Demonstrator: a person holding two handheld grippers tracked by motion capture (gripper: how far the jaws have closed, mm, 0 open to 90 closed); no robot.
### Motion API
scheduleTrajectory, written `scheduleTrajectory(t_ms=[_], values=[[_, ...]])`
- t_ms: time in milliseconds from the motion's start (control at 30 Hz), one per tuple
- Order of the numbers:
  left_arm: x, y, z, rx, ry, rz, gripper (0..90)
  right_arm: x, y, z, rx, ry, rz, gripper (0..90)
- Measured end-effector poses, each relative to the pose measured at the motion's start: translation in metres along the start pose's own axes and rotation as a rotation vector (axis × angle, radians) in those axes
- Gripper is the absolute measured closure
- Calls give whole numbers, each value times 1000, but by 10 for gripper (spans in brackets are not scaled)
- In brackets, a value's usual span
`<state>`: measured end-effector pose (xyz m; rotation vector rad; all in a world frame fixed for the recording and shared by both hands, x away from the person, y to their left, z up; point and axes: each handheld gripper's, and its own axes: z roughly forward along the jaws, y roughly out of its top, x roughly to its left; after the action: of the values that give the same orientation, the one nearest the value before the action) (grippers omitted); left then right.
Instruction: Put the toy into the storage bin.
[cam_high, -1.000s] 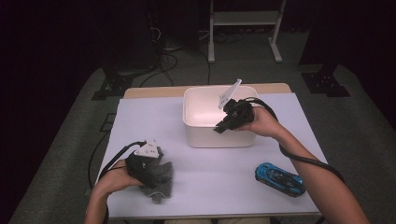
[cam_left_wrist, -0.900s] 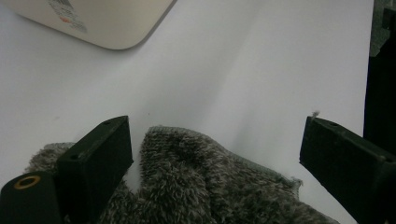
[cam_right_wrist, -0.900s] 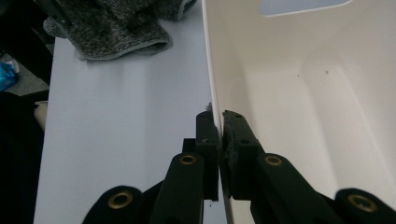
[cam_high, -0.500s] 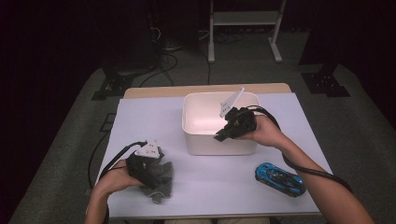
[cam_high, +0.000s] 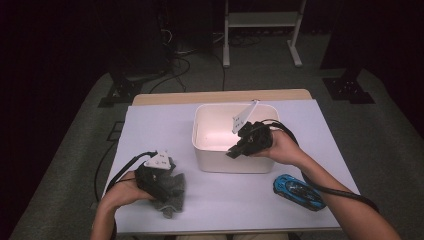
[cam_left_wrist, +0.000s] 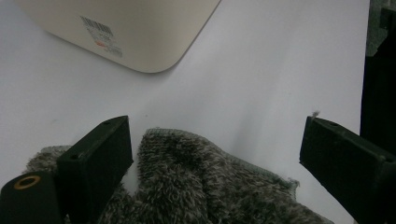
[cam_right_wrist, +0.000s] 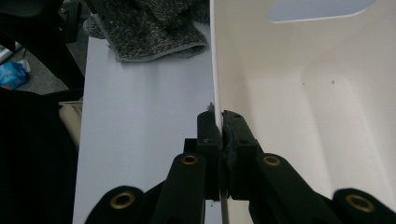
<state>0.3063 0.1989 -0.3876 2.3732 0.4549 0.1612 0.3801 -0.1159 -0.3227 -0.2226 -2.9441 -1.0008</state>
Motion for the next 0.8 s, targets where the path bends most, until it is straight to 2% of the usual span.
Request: scheduleTrajectory(t_ms=[133,233,267,300,500,633,800], values=[[0,0,0,2,2,3,88,0,0,0,-1,-5,5,848],[0,0,0,-1,7,4,88,0,0,0,1,0,14,812],[0,0,0,-1,9,5,88,-1,-1,-2,-5,-24,24,697],[0,0,0,-1,11,4,88,-1,-2,-4,-2,-30,29,665],[1,0,0,6,21,-1,88,-2,-12,-20,-47,-24,65,551],[4,-1,0,9,44,-25,88,2,-20,-32,-76,-26,84,454],[4,-2,-1,4,45,-34,88,11,-32,-47,-113,-32,93,370]])
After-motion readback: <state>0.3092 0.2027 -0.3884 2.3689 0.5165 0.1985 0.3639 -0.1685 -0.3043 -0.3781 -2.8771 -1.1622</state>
